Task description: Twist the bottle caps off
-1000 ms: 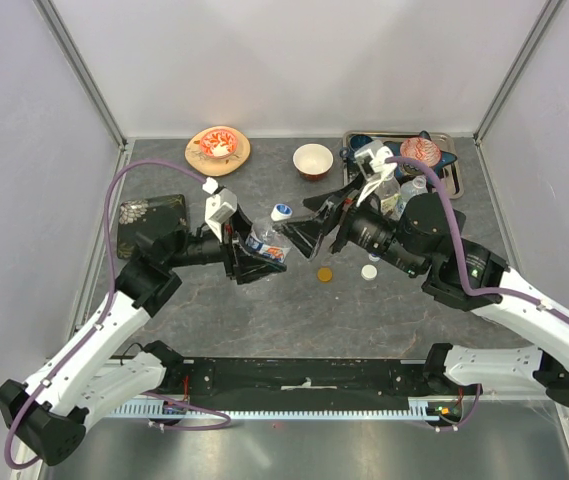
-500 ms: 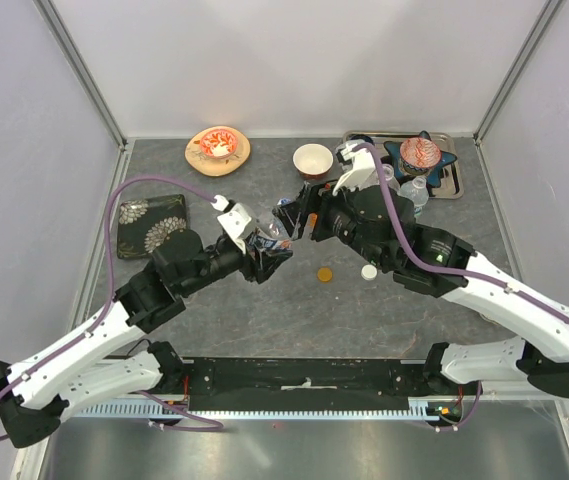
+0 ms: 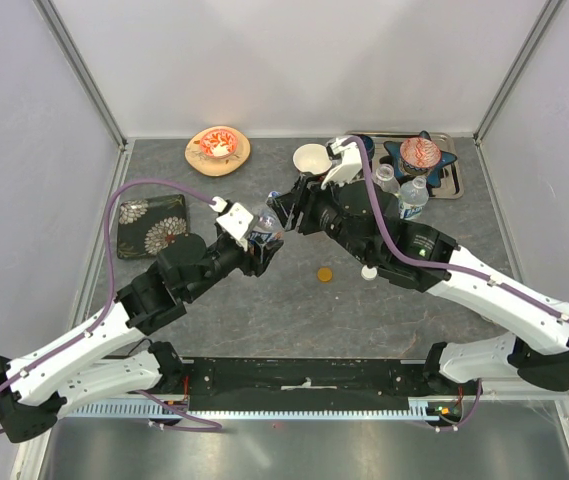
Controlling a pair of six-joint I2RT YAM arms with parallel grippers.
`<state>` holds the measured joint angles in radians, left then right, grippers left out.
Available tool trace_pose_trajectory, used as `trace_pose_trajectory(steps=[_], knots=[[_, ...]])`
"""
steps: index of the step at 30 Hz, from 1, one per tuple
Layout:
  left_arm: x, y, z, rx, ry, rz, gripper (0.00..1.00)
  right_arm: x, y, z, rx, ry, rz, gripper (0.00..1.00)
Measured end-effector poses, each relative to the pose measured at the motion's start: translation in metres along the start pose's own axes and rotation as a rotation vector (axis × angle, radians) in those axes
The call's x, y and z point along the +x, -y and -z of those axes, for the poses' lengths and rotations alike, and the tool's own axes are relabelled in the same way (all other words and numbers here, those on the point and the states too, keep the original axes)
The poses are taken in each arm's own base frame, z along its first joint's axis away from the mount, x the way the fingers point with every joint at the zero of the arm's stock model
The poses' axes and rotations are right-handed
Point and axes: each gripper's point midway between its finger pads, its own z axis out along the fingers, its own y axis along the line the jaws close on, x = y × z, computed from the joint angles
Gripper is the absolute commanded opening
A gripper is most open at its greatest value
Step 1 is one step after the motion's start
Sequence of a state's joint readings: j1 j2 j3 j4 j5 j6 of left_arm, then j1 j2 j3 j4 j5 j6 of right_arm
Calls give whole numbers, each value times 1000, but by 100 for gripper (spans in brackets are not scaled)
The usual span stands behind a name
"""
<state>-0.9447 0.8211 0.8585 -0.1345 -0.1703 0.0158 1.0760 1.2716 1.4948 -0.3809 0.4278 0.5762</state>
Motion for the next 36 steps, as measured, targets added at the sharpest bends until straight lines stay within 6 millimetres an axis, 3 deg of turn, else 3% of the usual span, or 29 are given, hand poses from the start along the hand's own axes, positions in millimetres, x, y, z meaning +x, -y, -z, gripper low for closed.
trace_pose_trajectory(steps=[4, 7, 10, 20, 26, 36], knots=[[2, -2, 0, -12, -7, -4, 40, 2, -4, -4, -9, -1, -6, 44], [3, -2, 0, -12, -10, -6, 40, 3, -7, -4, -20, -2, -8, 25], [2, -3, 1, -13, -8, -6, 40, 3, -7, -4, -19, -1, -7, 0], [0, 1, 11, 21, 5, -6, 39, 7, -12, 1, -79, -19, 35, 0], [-16, 32, 21, 215, 43, 17, 38, -2, -27, 31, -220, -34, 104, 0], [-50, 99, 41, 695, 53, 132, 39, -16, -57, 90, -534, -38, 259, 0]])
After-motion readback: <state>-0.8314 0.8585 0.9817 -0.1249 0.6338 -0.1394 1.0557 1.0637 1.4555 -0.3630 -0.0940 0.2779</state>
